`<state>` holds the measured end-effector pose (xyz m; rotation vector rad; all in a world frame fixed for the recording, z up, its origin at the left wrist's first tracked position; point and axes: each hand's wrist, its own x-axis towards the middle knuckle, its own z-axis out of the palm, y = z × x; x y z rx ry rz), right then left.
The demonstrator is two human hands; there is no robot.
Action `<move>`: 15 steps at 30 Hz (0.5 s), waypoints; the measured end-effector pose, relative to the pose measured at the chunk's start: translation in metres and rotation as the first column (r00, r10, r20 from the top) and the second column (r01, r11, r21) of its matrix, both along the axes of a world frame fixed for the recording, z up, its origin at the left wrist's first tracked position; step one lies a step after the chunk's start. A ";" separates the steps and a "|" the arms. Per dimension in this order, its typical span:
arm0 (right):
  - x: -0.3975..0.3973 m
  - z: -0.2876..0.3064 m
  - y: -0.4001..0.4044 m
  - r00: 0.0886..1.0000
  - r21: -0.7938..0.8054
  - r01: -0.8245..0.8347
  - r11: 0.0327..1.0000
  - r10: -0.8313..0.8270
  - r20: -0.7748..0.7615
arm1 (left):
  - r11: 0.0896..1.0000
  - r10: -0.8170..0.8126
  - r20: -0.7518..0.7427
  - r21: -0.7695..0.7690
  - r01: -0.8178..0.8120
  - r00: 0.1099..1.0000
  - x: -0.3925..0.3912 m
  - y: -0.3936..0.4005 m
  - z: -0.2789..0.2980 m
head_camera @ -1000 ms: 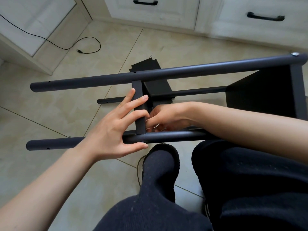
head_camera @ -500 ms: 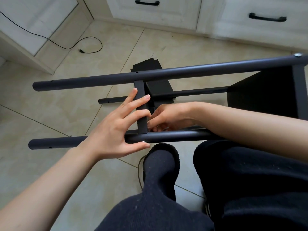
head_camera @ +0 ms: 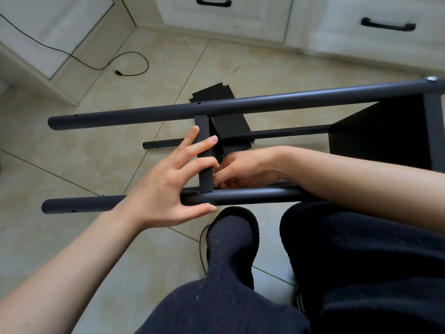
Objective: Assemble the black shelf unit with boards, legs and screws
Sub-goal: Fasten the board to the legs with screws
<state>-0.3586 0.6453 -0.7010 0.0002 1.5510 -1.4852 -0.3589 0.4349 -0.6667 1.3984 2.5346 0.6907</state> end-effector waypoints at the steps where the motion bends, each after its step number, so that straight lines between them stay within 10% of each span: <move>1: 0.000 0.000 0.000 1.000 -0.003 0.005 1.000 -0.005 -0.003 | 1.000 0.000 0.000 0.001 0.000 1.000 0.000 0.000 0.000; 15: -0.001 -0.001 0.001 0.998 -0.031 0.055 0.998 -0.056 -0.005 | 1.000 0.002 -0.027 0.009 -0.002 1.000 -0.002 0.000 -0.001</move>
